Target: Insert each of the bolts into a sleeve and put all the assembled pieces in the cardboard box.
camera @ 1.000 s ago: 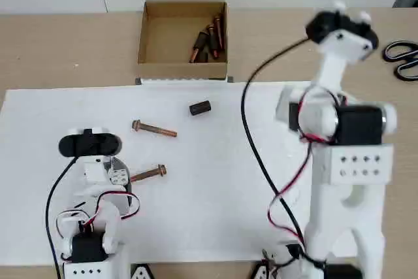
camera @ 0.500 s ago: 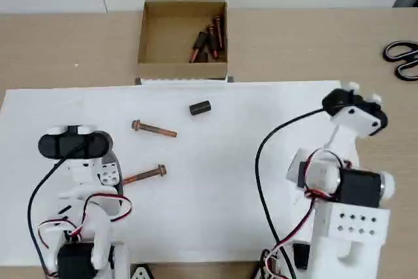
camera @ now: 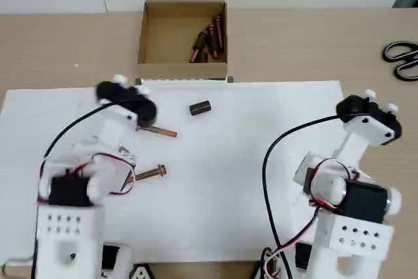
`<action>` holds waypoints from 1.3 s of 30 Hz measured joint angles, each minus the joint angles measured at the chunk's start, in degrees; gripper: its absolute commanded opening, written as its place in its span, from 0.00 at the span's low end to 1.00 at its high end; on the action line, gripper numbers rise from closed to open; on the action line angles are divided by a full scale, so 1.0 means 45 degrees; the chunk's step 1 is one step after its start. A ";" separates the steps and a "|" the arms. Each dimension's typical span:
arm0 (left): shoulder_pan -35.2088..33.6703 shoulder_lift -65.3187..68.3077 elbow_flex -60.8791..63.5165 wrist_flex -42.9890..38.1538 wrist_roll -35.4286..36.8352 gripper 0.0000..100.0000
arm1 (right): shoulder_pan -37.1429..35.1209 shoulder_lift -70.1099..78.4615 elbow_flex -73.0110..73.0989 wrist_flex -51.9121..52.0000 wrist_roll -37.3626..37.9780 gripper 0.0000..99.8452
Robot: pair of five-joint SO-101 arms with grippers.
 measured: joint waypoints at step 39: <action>0.1680 1.1565 -0.3751 0.0449 -0.4454 0.11 | 0.0996 0.0000 0.0000 0.0000 0.0000 0.00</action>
